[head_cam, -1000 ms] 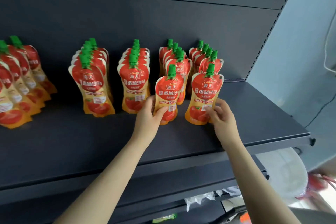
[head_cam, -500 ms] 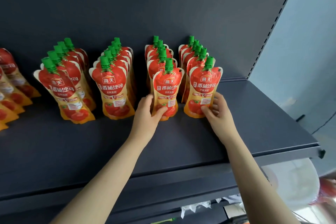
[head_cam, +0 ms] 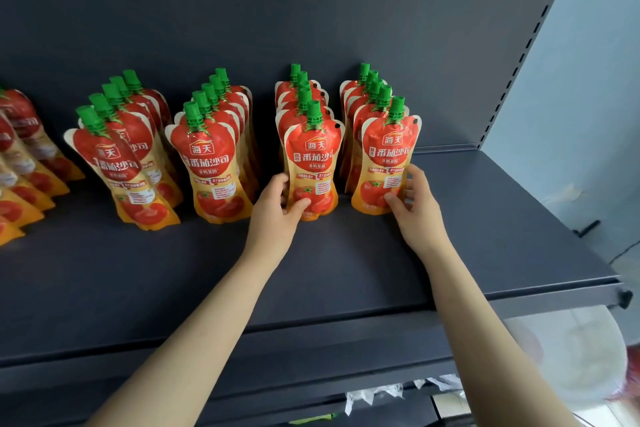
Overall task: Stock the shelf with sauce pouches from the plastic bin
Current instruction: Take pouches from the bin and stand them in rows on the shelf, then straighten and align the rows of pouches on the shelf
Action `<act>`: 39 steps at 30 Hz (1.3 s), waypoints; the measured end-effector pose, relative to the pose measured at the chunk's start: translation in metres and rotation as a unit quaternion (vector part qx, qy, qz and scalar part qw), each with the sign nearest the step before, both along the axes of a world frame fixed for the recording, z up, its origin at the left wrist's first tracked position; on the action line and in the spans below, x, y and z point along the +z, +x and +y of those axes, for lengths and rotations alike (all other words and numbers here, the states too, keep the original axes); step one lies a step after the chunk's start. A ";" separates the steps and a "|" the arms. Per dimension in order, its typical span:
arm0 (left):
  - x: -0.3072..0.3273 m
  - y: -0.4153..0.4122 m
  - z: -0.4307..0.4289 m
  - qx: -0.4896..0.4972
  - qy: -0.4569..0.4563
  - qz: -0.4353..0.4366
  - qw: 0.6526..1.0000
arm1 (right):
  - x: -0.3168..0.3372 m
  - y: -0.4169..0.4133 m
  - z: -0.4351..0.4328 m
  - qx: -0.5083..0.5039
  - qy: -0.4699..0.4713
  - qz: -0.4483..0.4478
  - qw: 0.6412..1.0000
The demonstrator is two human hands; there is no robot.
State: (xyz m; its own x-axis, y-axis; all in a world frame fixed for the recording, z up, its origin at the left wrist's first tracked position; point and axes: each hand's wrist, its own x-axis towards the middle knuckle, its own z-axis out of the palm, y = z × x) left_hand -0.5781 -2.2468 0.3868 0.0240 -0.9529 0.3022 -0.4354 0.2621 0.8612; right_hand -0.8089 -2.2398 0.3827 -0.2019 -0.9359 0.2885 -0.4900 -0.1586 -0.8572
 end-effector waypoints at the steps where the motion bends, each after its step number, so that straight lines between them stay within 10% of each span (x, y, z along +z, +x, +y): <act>1: 0.000 0.000 0.000 0.001 0.001 0.001 1.000 | 0.000 0.000 0.000 -0.001 0.002 -0.001 1.000; 11: 0.002 0.025 0.030 0.013 0.017 0.053 0.998 | -0.003 0.021 0.045 -0.094 -0.047 -0.017 0.994; 27: 0.009 0.276 0.109 0.149 -0.067 0.020 0.986 | 0.025 0.247 0.063 0.181 -0.055 -0.038 0.981; 39: 0.010 0.431 0.082 0.126 -0.072 0.042 0.988 | 0.023 0.441 0.031 0.192 -0.021 -0.104 0.976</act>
State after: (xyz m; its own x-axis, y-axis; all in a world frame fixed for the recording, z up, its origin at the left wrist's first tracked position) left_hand -0.1473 -2.1644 0.3970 0.2865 -0.8607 0.4208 -0.4313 0.2763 0.8588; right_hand -0.3678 -2.2088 0.4053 0.1034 -0.9424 0.3180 -0.2034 -0.3330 -0.9207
